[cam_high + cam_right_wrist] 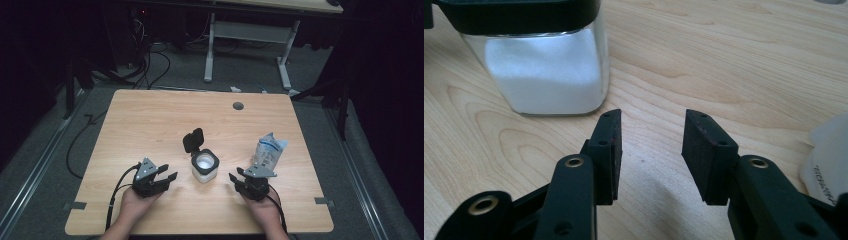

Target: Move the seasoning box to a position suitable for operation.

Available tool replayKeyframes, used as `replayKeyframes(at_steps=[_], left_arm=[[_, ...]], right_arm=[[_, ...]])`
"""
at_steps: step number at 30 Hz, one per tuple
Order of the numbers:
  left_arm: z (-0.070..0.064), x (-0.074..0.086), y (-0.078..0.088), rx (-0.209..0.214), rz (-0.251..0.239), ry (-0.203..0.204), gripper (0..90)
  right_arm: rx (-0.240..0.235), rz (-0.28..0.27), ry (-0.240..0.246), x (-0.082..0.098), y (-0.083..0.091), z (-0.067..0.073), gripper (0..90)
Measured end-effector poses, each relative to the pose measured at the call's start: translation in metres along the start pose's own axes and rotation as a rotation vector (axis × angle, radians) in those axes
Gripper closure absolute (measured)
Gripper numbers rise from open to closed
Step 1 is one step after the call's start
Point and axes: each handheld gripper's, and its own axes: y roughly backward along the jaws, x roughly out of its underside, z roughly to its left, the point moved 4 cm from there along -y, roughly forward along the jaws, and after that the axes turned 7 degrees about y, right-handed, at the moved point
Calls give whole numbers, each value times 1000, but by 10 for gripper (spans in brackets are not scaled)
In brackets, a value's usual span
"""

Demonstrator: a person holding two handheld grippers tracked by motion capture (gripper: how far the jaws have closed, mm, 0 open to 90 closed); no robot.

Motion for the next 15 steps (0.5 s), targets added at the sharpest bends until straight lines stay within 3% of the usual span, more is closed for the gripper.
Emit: replayKeyframes(at_steps=[4,11,15], left_arm=[[-1,-7,-2,6,-15,9,626],[-1,-19,-4,-2,-32,21,702],[1,-28,-8,-1,-44,49,812]], right_arm=[[-7,3,-6,0,-2,2,616],[-14,3,11,-1,-3,5,651],[-22,11,14,-1,-4,7,675]])
